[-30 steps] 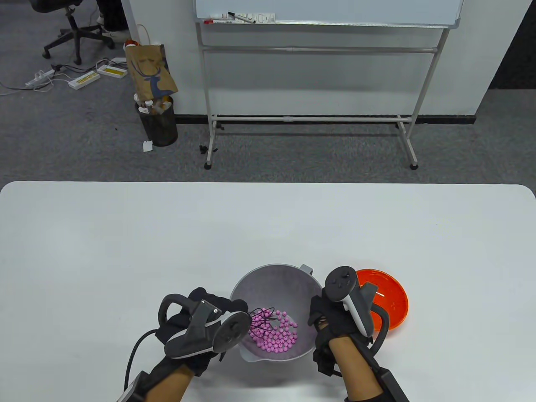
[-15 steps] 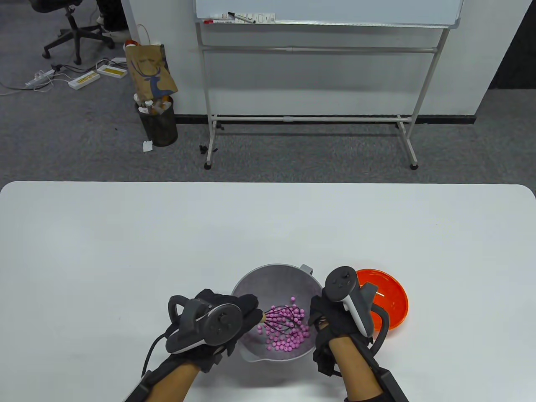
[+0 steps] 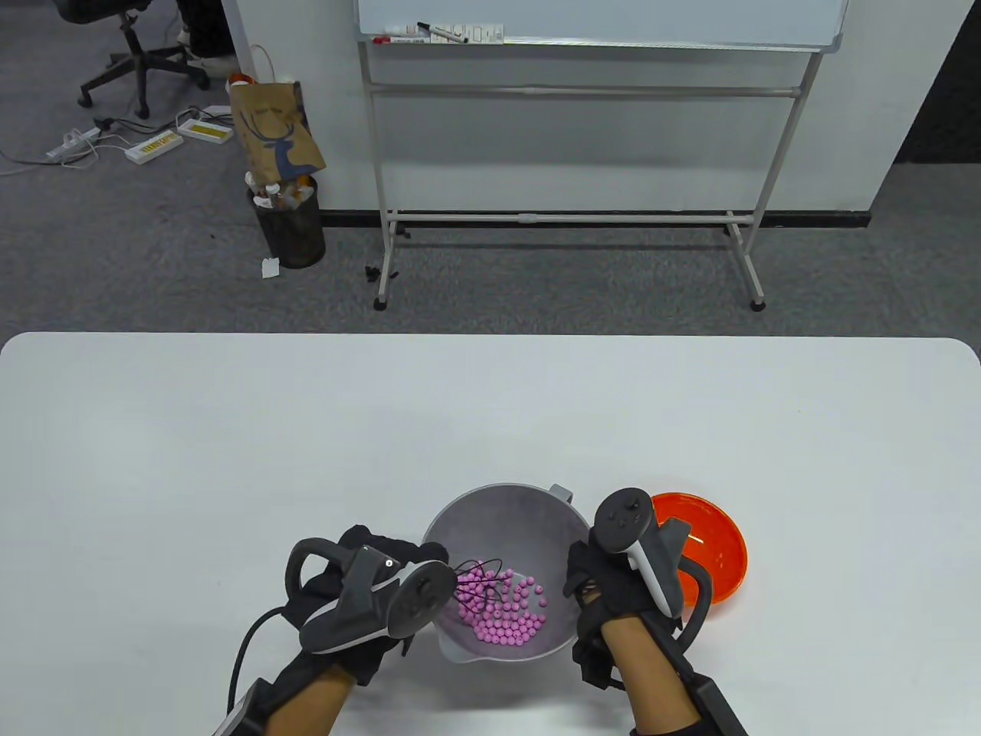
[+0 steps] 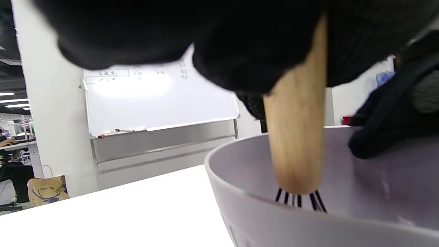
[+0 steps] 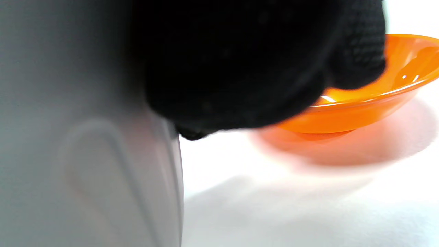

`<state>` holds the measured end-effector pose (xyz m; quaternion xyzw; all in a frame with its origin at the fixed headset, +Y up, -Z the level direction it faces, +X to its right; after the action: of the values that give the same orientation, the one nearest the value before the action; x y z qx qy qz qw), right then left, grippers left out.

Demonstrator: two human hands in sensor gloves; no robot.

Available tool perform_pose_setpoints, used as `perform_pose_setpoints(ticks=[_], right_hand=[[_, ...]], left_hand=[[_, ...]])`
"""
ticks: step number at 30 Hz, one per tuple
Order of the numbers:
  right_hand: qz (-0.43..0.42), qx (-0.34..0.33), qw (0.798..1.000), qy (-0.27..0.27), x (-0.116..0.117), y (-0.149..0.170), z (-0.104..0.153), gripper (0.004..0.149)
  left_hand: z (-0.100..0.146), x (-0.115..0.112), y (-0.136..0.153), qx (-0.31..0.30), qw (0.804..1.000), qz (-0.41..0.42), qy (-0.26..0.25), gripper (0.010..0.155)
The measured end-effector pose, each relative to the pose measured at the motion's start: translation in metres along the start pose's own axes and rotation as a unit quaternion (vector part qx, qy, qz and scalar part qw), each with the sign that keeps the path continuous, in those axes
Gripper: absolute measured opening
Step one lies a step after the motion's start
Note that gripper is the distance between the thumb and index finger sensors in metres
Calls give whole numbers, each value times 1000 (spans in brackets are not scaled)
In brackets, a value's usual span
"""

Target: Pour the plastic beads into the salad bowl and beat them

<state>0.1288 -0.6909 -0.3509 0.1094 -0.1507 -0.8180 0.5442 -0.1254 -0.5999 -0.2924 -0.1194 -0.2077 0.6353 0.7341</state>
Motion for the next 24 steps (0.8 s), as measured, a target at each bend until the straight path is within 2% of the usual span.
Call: perform_pose_setpoints(ticks=[4, 7, 11, 13, 16, 24], right_hand=[[-1, 0, 1000, -1, 0, 0, 0, 48], [0, 0, 1000, -1, 0, 0, 0, 48], [0, 1, 1000, 0, 0, 0, 0, 48], [0, 1, 1000, 0, 0, 0, 0, 48], [-1, 1, 1000, 0, 0, 0, 0, 48], [-3, 1, 1000, -1, 0, 0, 0, 48]], left_hand=[[2, 5, -5, -29, 998, 58, 25, 42], [-1, -4, -3, -44, 992, 115, 30, 42], [-7, -23, -3, -26, 989, 147, -6, 44], [-7, -25, 1, 0, 989, 143, -49, 44], [-8, -29, 5, 17, 991, 112, -70, 46], [-6, -23, 12, 41, 995, 51, -80, 44]])
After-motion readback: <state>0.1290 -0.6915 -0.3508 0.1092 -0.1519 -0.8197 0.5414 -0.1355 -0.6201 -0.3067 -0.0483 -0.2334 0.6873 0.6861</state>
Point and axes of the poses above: the tracker on the back of each hand, its own y axis roughly to the little-finger side, its own z axis roughly from the fingertips to the wrist, x = y × z, the point moved 1 cm from there along -z, roughly from the wrist to the fingertips, and after that the axes turned 4 degrees about y, right-handed, at the moved point
